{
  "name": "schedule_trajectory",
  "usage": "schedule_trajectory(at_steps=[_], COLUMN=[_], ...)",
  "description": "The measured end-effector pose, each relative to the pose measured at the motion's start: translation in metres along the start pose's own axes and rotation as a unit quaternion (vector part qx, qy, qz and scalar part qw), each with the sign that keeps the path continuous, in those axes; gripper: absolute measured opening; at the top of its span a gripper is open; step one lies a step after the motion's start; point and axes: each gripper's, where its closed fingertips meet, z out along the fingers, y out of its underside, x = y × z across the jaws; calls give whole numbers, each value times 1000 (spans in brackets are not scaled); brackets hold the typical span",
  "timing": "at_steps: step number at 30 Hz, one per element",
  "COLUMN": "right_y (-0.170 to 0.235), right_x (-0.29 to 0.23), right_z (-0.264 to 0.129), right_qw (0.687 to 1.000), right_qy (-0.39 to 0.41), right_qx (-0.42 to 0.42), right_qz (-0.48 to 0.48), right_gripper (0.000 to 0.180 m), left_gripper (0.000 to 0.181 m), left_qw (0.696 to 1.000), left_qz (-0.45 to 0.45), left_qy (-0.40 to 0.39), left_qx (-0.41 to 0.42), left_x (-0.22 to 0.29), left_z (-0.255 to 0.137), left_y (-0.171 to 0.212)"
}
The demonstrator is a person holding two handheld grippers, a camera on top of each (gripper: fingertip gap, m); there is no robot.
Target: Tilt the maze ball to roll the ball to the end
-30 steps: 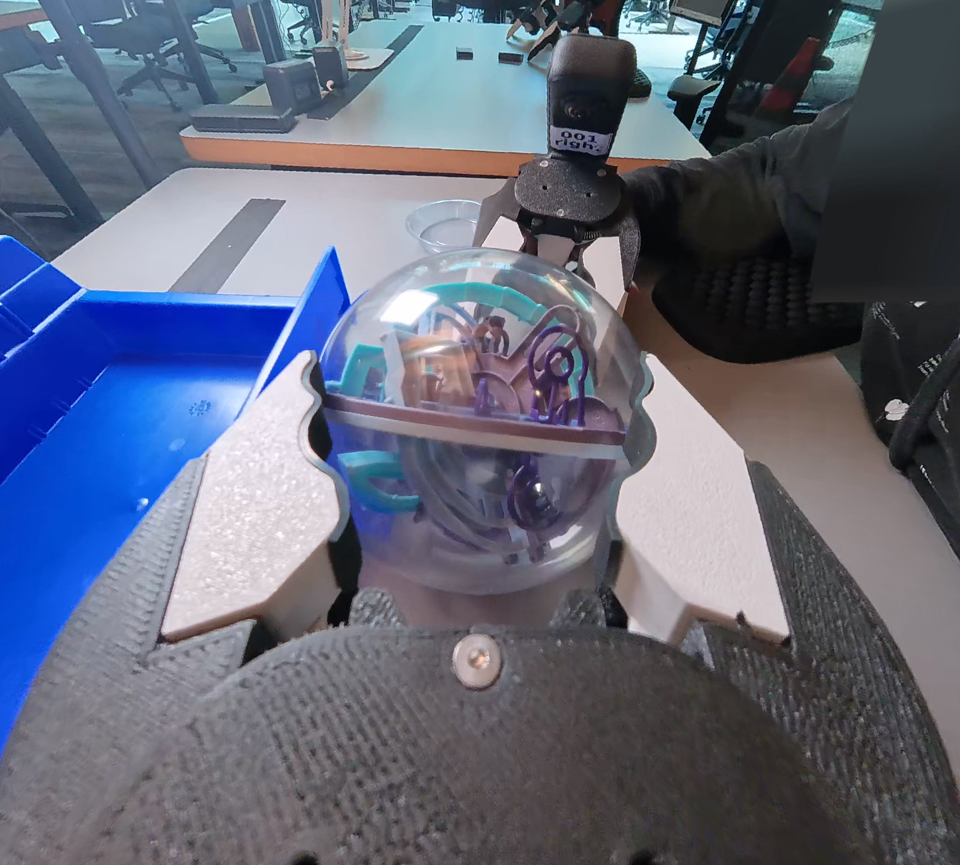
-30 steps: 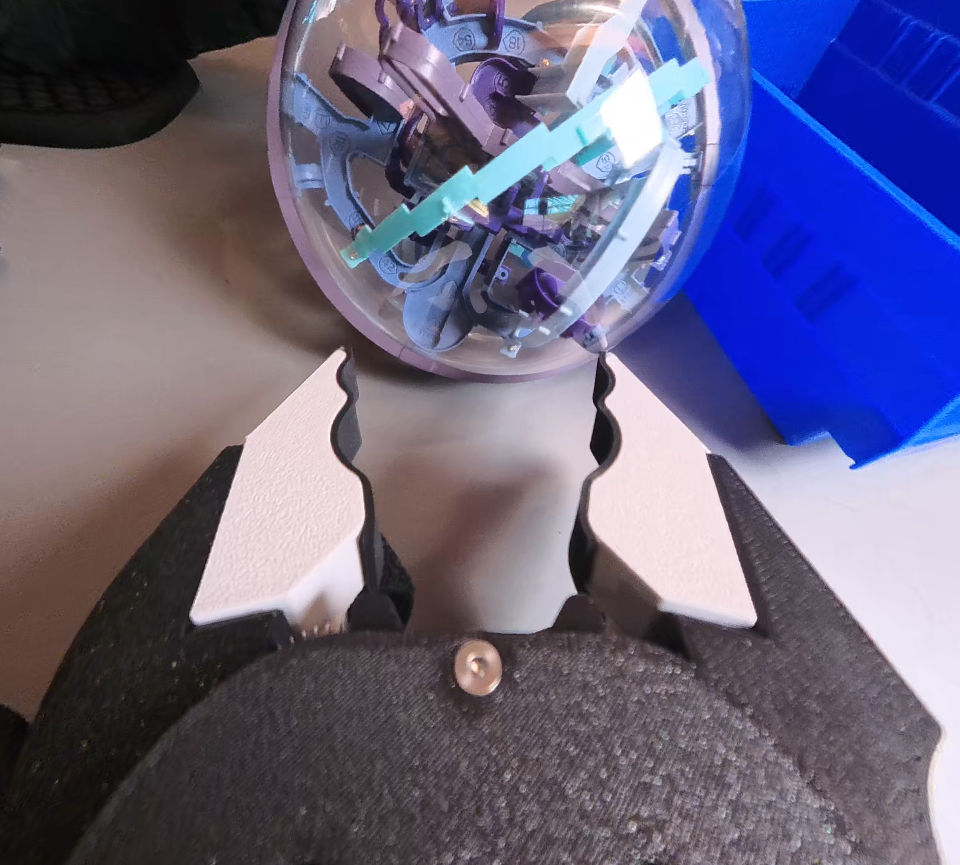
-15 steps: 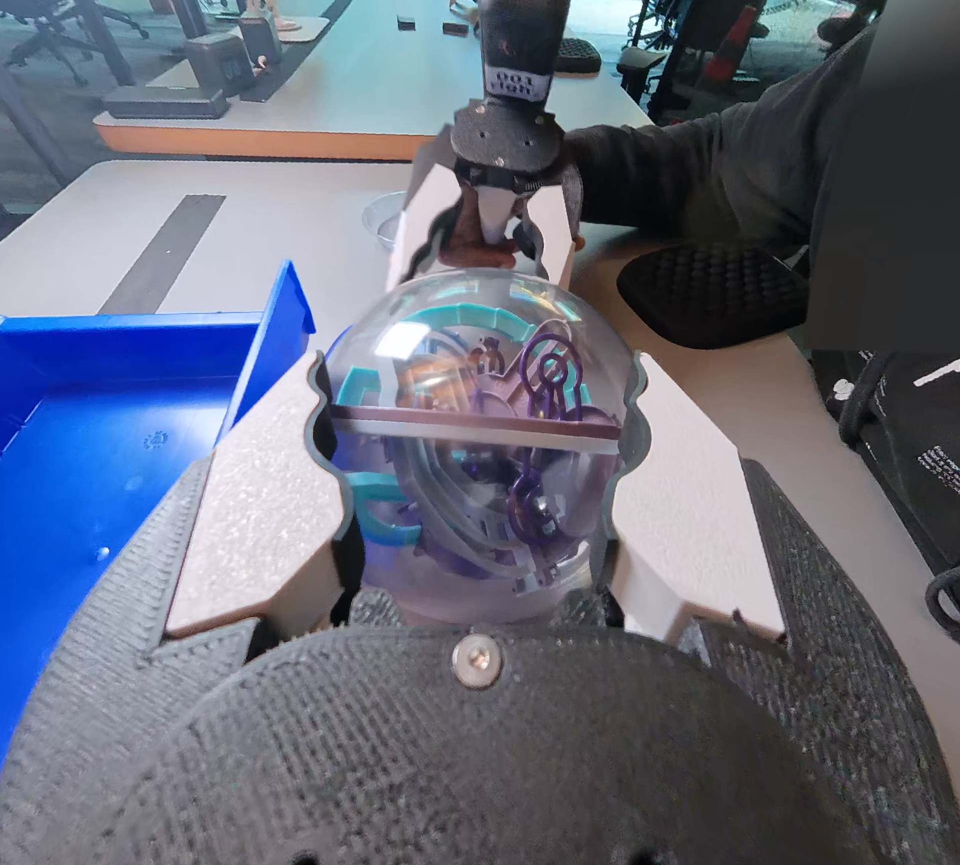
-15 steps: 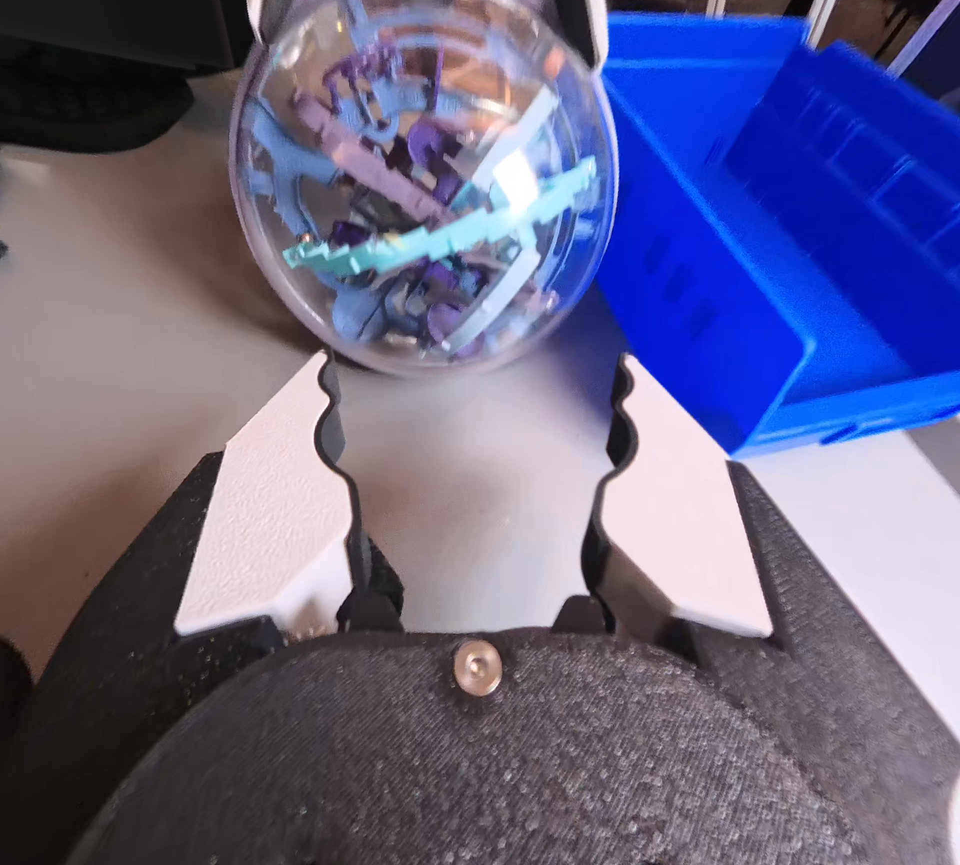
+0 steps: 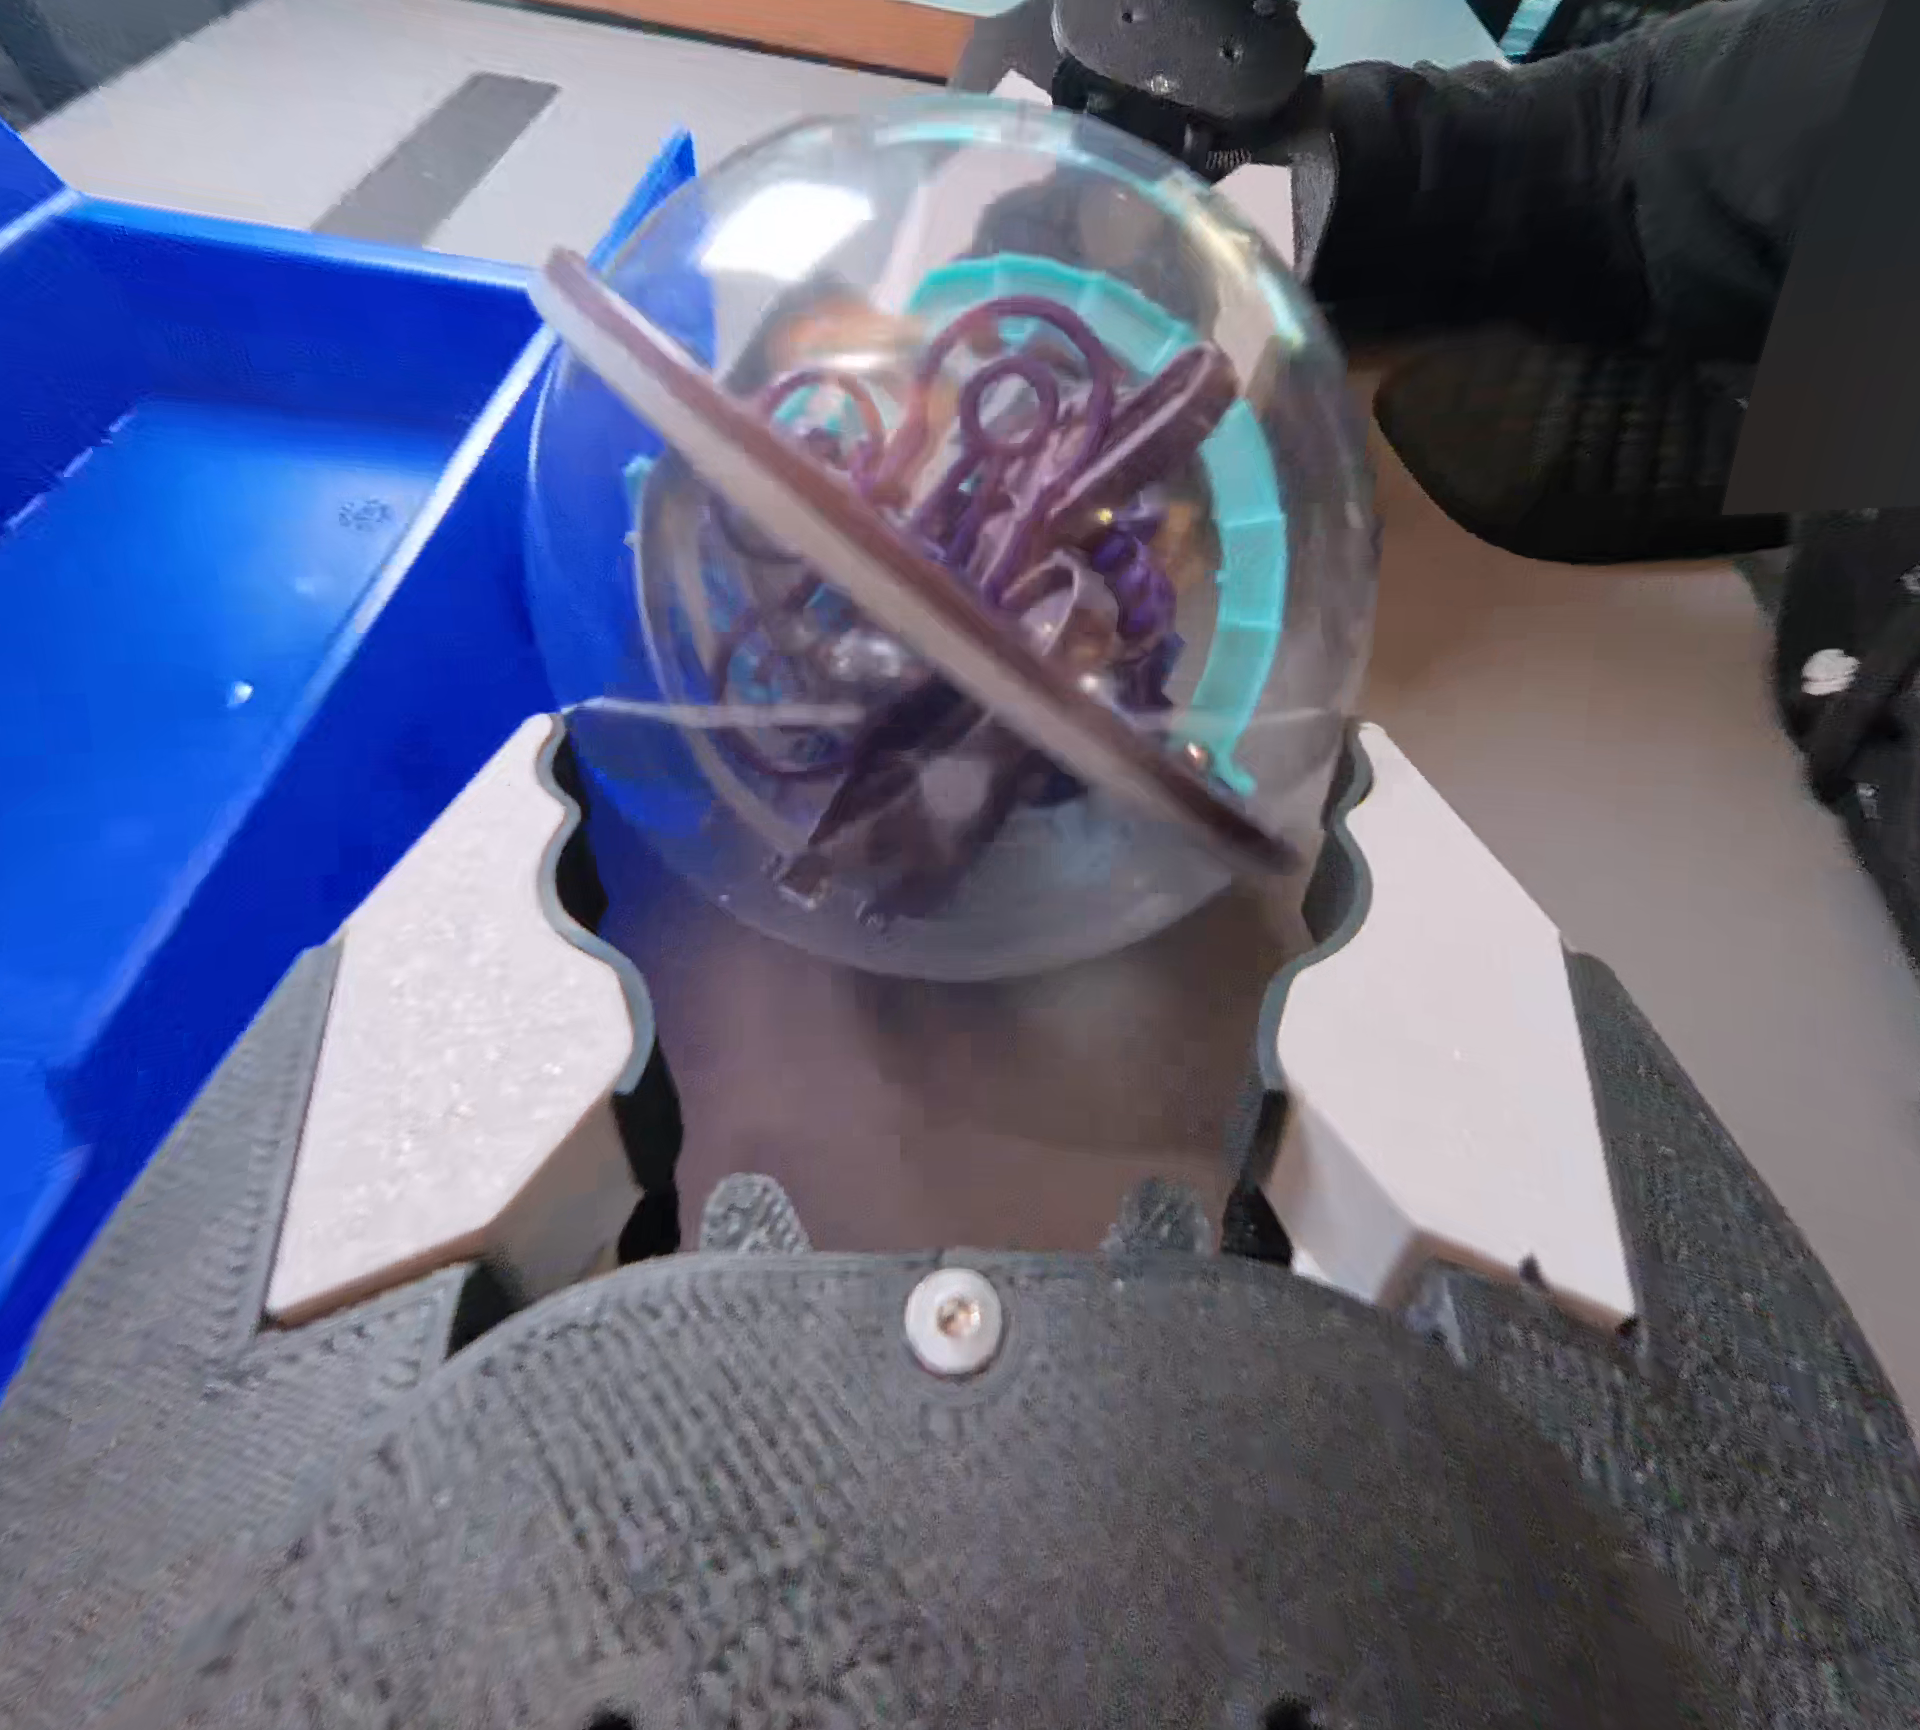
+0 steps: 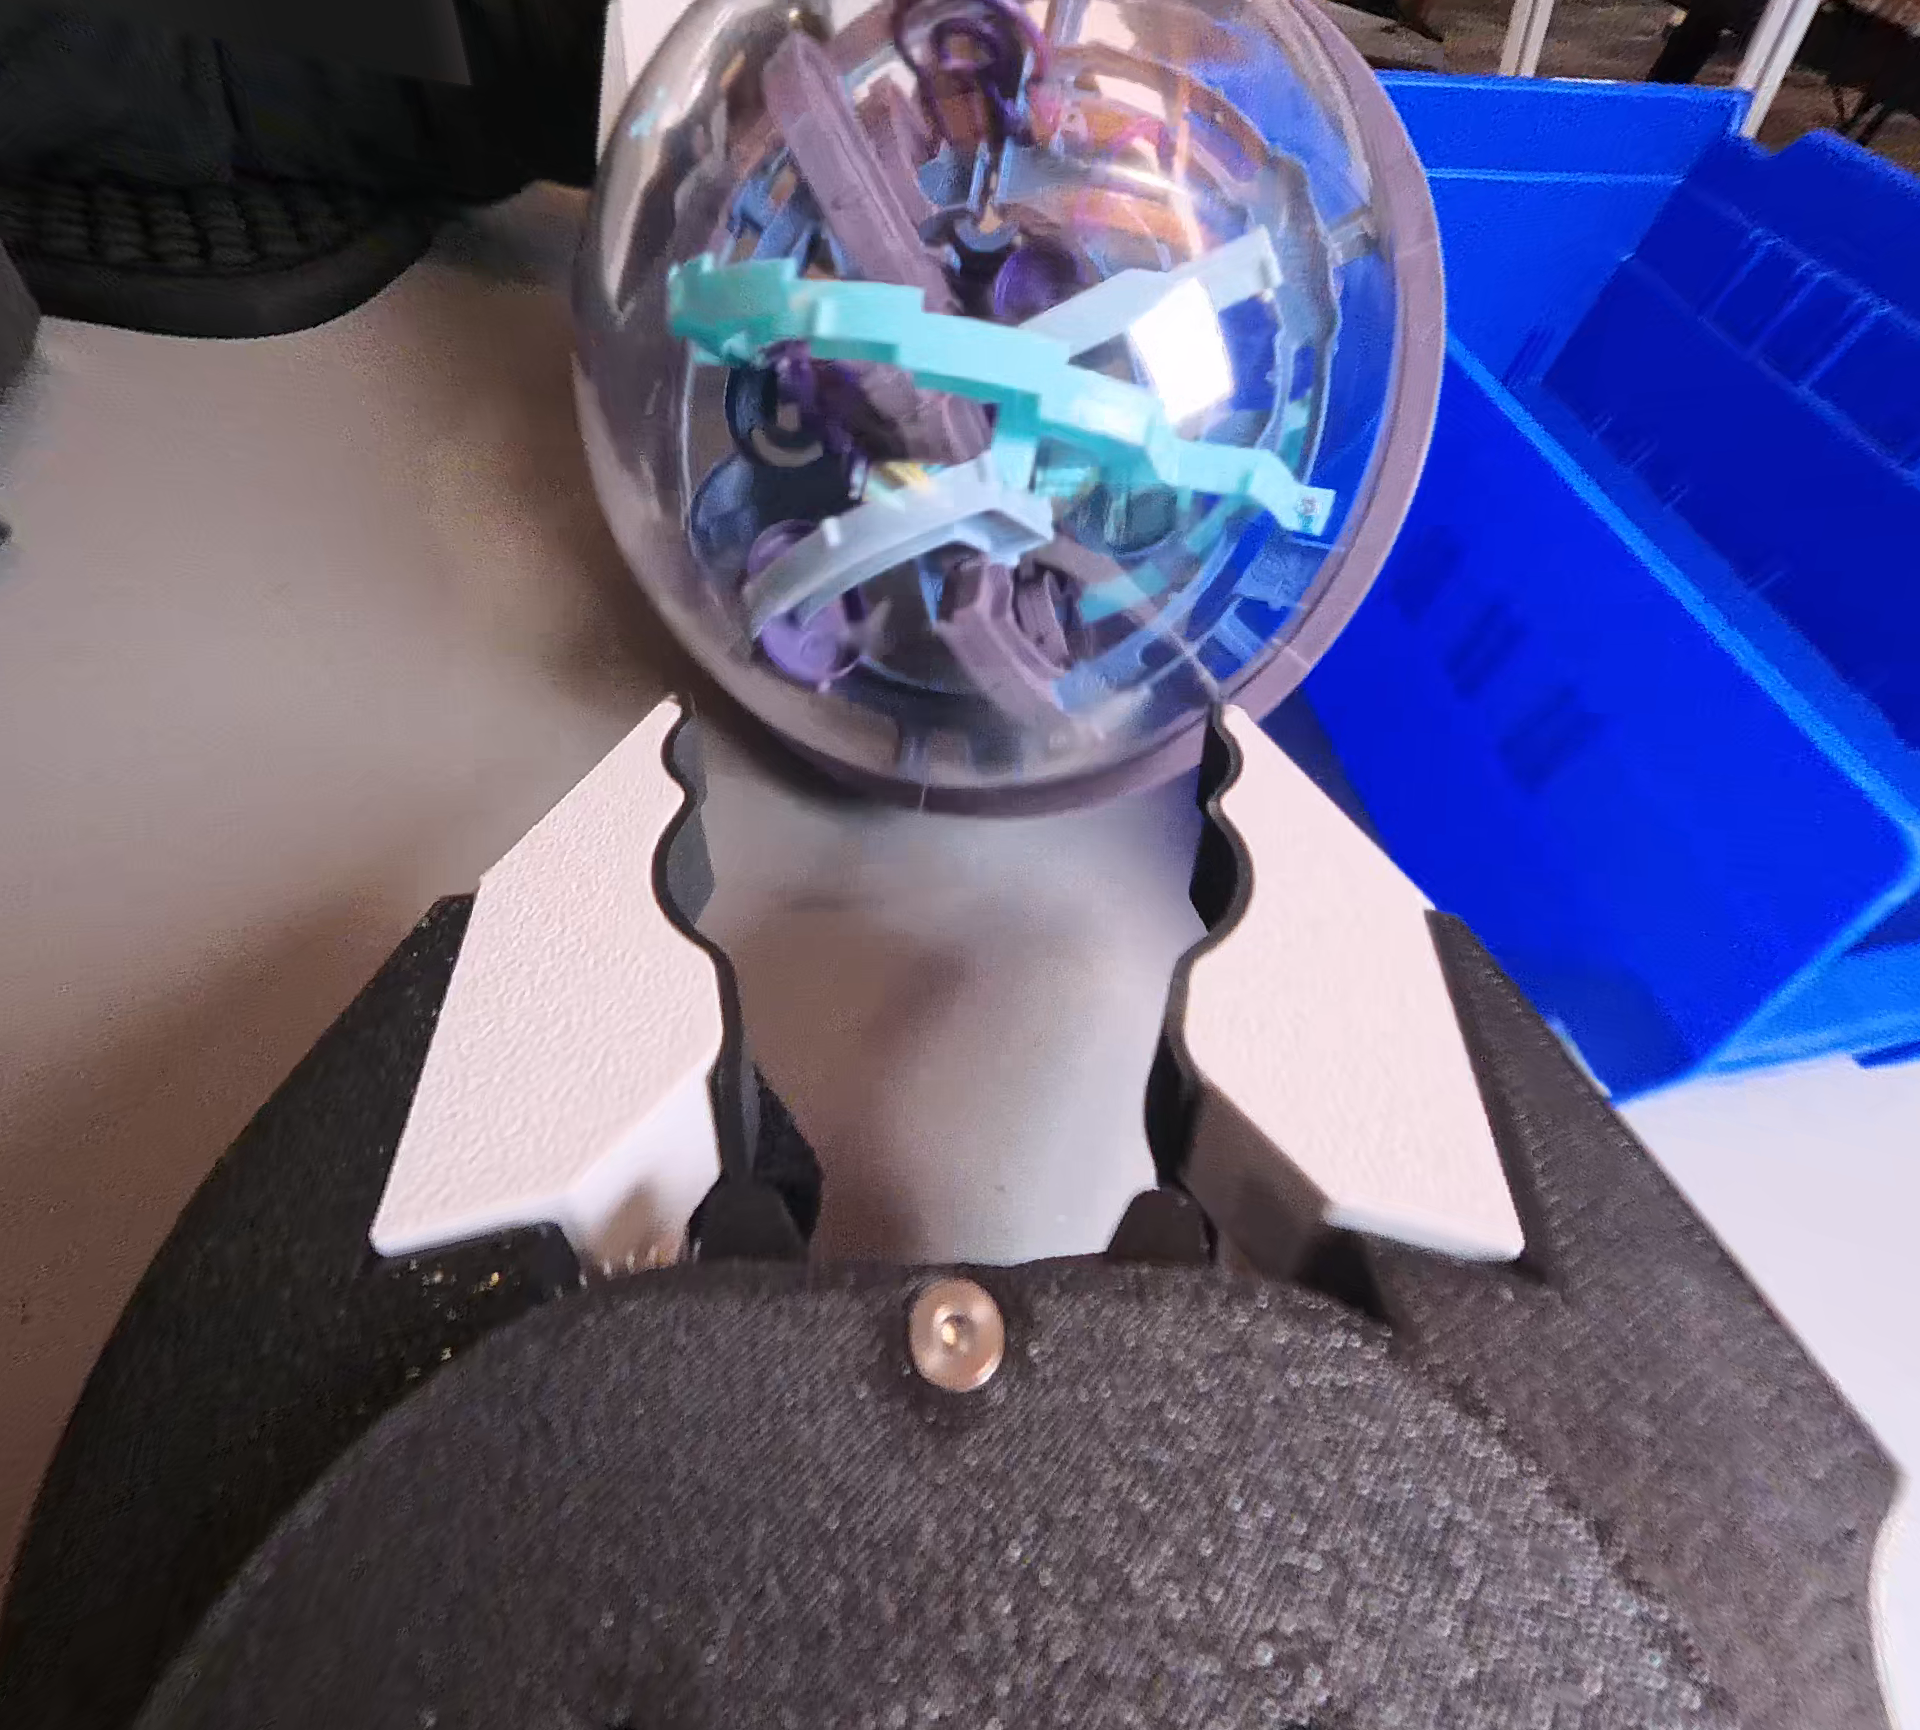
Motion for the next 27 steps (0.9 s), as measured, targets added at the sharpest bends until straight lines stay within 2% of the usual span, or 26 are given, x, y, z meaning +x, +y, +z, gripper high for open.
schedule_trajectory(at_steps=[10, 20, 27], right_y=[10, 22, -8], right_x=[-8, -19, -27], right_z=[7, 4, -22], right_qw=[1000, 999, 997], right_qy=[21, 3, -49], right_qx=[-14, -48, 20], right_qz=[-1, 0, 64], right_gripper=[98, 95, 103], left_gripper=[143, 142, 142], left_qw=[994, 989, 986], left_qz=[109, 148, 162], left_qy=[-22, -17, -13], left_qx=[-4, 19, 25], left_x=[16, 31, 37], left_z=[11, 10, 13], left_y=[-9, -18, -20])
